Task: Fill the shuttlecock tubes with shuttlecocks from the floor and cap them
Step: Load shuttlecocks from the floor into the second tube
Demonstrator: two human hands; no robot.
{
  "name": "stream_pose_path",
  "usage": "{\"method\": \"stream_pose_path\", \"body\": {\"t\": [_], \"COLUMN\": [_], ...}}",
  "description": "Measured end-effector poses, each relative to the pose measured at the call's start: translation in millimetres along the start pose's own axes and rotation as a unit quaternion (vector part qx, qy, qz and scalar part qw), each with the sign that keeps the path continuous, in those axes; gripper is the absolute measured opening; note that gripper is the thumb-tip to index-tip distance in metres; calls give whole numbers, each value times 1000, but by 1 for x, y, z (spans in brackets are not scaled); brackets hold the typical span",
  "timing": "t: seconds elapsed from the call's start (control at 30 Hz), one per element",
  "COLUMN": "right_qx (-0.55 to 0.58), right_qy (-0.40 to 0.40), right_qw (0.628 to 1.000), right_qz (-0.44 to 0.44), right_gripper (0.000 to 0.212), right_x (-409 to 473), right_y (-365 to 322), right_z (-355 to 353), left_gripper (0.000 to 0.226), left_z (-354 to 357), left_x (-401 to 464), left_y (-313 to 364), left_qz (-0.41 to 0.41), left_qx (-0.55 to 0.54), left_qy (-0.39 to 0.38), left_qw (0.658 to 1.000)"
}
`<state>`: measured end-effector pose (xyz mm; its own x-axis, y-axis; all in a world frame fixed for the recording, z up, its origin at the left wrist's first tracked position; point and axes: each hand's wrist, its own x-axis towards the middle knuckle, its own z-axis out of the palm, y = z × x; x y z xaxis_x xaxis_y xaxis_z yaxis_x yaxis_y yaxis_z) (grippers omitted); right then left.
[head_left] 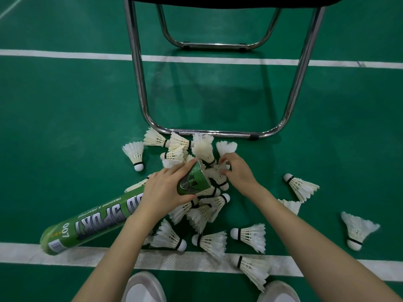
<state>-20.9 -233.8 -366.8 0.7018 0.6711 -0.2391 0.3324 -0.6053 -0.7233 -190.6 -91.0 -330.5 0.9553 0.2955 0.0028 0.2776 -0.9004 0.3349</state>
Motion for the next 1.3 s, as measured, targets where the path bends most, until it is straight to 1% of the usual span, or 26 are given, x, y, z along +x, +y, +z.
{"method": "stream_pose_path", "body": {"t": [0.03, 0.1, 0.33, 0.4, 0.5, 0.53, 0.63, 0.7, 0.77, 0.83, 0.93, 1.0, 1.13, 1.27, 1.3], "right_qx": [-1, -10, -43, -67, -82, -69, 12, 42, 96, 148, 169, 201, 297, 348, 349], "right_qy": [4, 13, 36, 59, 113, 127, 159, 181, 189, 183, 166, 141, 88, 35, 23], "right_qw": [1000, 1000, 998, 996, 990, 989, 987, 983, 977, 971, 971, 968, 949, 933, 933], "right_qz": [4, 8, 19, 3, -25, -24, 16, 14, 21, 31, 34, 46, 64, 80, 82], "right_gripper": [13, 10, 20, 18, 15, 15, 15, 13, 11, 11, 11, 12, 11, 5, 9], "right_x": [-1, -4, -23, -32, -44, -47, -58, -69, -81, -92, -98, -100, -105, -109, -109], "right_y": [1, 5, 17, 22, 21, 18, 3, -7, -18, -28, -40, -45, -52, -54, -54], "right_z": [-2, -5, -10, -10, -14, -17, -26, -28, -29, -27, -16, -5, 9, 16, 18], "left_gripper": [95, 95, 95, 95, 95, 96, 99, 99, 99, 98, 97, 97, 95, 93, 93], "left_z": [0, 0, 1, 2, 4, 6, 9, 11, 11, 10, 10, 9, 7, 7, 8], "left_x": [0, -1, -4, -6, -9, -10, -13, -14, -14, -15, -17, -18, -23, -25, -25], "left_y": [0, -1, 1, 3, 8, 9, 10, 8, 8, 10, 13, 14, 20, 23, 23], "left_qz": [2, 2, 0, 5, 13, 17, 25, 23, 22, 24, 31, 35, 35, 35, 36], "left_qx": [0, 0, 6, 4, -10, -11, 2, 6, 9, 11, 18, 22, 17, 11, 10], "left_qy": [0, 0, 0, -3, -24, -25, -9, -8, -7, -11, -12, -1, 16, 12, 10], "left_qw": [1000, 1000, 1000, 1000, 1000, 999, 1000, 1000, 1000, 1000, 999, 999, 999, 999, 999]}}
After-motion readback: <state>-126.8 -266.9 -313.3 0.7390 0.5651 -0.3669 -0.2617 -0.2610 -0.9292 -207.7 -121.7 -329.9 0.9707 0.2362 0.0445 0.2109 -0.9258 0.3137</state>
